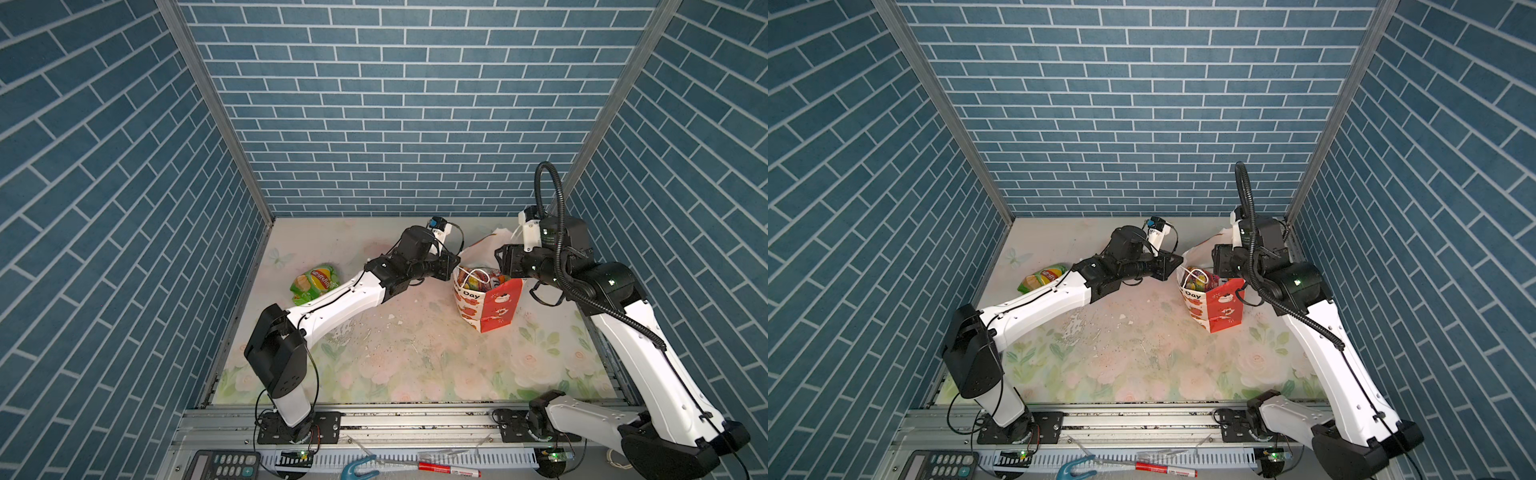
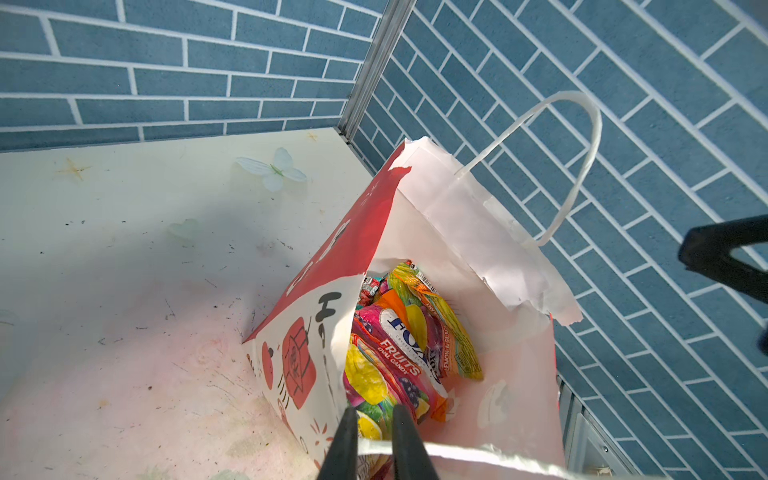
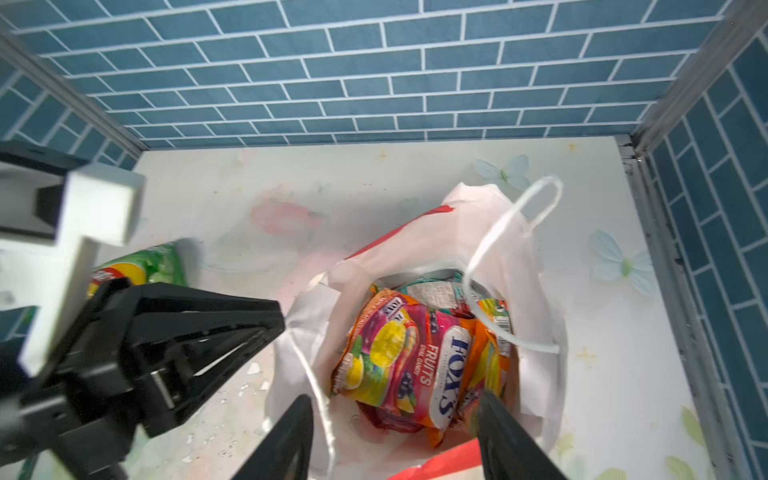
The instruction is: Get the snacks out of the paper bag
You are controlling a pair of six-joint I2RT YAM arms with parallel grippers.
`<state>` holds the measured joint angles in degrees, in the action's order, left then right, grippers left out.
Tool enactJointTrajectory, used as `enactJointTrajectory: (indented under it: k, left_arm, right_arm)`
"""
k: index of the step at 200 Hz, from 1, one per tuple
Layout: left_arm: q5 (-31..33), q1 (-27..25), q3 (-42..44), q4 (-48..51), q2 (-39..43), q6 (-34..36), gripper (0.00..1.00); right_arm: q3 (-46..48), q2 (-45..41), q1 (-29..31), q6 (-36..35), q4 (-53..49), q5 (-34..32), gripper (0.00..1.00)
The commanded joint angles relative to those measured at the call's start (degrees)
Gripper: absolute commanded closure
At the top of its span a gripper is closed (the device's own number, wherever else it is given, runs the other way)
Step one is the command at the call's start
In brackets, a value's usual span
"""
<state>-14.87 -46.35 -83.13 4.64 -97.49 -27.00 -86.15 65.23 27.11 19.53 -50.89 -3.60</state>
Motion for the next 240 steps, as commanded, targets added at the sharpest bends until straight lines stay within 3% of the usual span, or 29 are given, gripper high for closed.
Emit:
enactJointTrajectory:
  k: [1, 48, 122, 178, 240]
  left_arm:
    - [-0.6, 0.4, -1.6, 1.3, 2.4, 0.9, 0.81]
    - [0.0, 0.4, -1.1, 1.6, 3.9, 1.4, 0.8]
    - [0.9, 0.4, 0.9, 0.9, 5.3, 1.4, 0.8]
    - [0.5, 0.4, 1.9, 0.9, 6.0, 1.5, 0.79]
    - [1.0, 0.5, 3.3, 0.1, 7.4, 1.7, 0.79]
  right_arm:
    - [2.4, 0.2, 0.4, 2.5, 3.2, 7.0, 0.37]
    - [3.3, 3.2, 0.3, -1.0, 2.4, 0.5, 0.39]
    - [0.3, 5.8, 0.0, -5.6, -0.4, -19.7, 0.38]
    - [0.7, 7.5, -3.8, -6.5, -0.7, -18.6, 0.37]
    - [1.6, 9.4, -11.4, -7.8, 1.7, -10.2, 0.36]
